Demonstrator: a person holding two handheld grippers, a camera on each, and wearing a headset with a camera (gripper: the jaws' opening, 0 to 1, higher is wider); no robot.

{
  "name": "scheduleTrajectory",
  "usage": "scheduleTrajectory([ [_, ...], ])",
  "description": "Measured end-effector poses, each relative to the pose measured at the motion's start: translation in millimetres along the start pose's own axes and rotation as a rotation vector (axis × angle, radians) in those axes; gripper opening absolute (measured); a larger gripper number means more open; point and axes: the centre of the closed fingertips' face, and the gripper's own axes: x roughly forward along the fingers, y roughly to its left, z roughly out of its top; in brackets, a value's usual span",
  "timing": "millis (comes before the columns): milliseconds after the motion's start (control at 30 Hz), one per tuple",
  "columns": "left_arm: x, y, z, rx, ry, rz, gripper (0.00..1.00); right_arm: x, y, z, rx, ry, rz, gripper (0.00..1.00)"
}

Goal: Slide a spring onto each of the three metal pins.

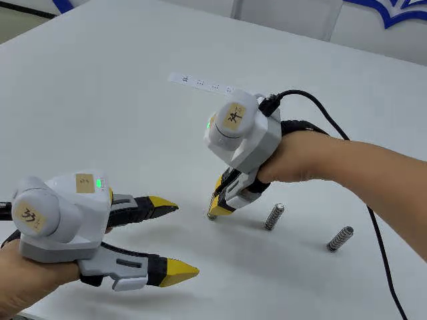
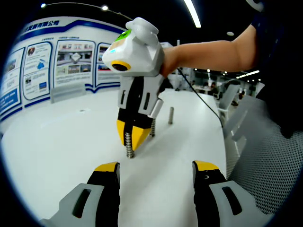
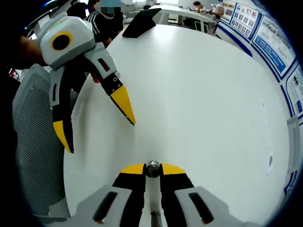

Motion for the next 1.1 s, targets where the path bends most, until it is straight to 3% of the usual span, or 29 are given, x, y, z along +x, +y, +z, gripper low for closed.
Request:
scheduleTrajectory([
  [333, -0.5, 0.4, 0.4, 0.001, 0.002, 0.001, 0.63, 2.8, 2.0, -1.7, 0.009, -0.005, 0.004, 0.14],
  [733, 0.4, 0.3, 3.3, 0.005, 0.001, 0.002, 0.64, -8.5, -2.4, -8.9, 0.030, -0.026, -0.024, 0.19],
  [1100, 1.8, 0.8, 4.2, 0.006, 0.005, 0.001, 0.65, -17.9, 3.7, -19.0, 0.065, -0.051, -0.036, 0.22],
])
